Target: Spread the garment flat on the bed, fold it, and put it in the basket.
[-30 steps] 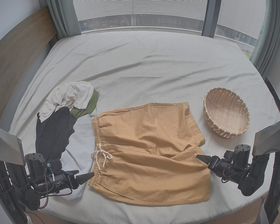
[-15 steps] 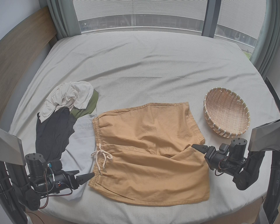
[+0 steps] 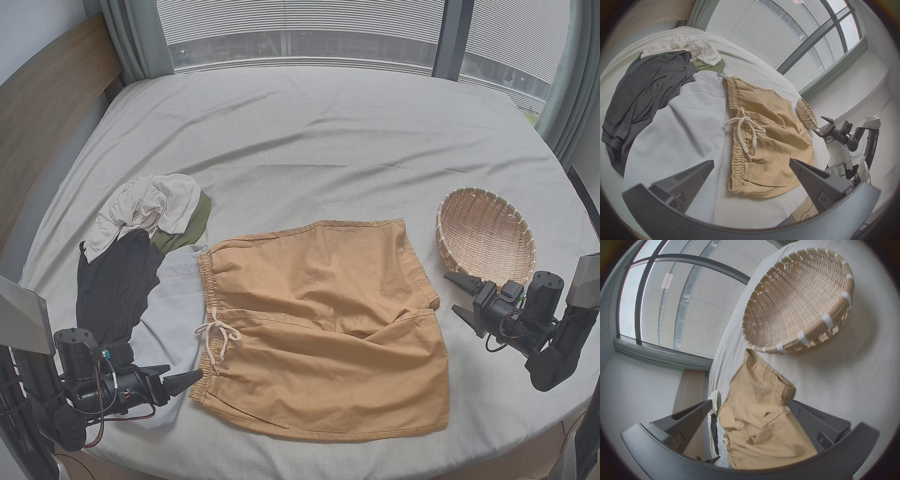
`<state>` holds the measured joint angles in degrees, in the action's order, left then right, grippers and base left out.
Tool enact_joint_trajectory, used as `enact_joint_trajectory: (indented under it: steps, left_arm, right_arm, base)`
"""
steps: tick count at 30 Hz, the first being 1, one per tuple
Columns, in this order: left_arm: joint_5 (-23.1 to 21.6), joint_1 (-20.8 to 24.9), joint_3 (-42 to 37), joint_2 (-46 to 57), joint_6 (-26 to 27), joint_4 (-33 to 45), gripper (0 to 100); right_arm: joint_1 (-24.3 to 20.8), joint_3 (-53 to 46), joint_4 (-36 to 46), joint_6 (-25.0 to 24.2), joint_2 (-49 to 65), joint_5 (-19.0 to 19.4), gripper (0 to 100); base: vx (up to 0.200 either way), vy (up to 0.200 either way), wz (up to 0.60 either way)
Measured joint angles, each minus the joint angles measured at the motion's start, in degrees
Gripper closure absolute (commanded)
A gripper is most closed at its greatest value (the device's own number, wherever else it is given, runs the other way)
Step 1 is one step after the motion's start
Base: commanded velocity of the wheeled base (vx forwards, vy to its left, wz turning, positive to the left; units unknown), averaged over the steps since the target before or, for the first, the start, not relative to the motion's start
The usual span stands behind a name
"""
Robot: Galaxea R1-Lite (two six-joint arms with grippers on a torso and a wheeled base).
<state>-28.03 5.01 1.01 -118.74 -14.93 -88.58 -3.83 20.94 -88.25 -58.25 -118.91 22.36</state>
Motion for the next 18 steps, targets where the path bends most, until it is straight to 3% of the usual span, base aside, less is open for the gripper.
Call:
enact_joint_trajectory:
  steps: [7, 18]
  left_arm:
    - [0.0, 0.11, 0.0, -0.96, 0.18, 0.0, 0]
    - [0.0, 0.5, 0.0, -6.4, 0.1, 0.0, 0]
  right_arm:
    - [1.57, -2.26, 0.01, 2.68, 0.9, -0.05, 0]
    - [0.5, -14.06, 0.04, 16.87, 1.62, -0.22, 0]
  base:
    - [0.0, 0.0, 0.0]
    - [0.0, 0.0, 0.0]
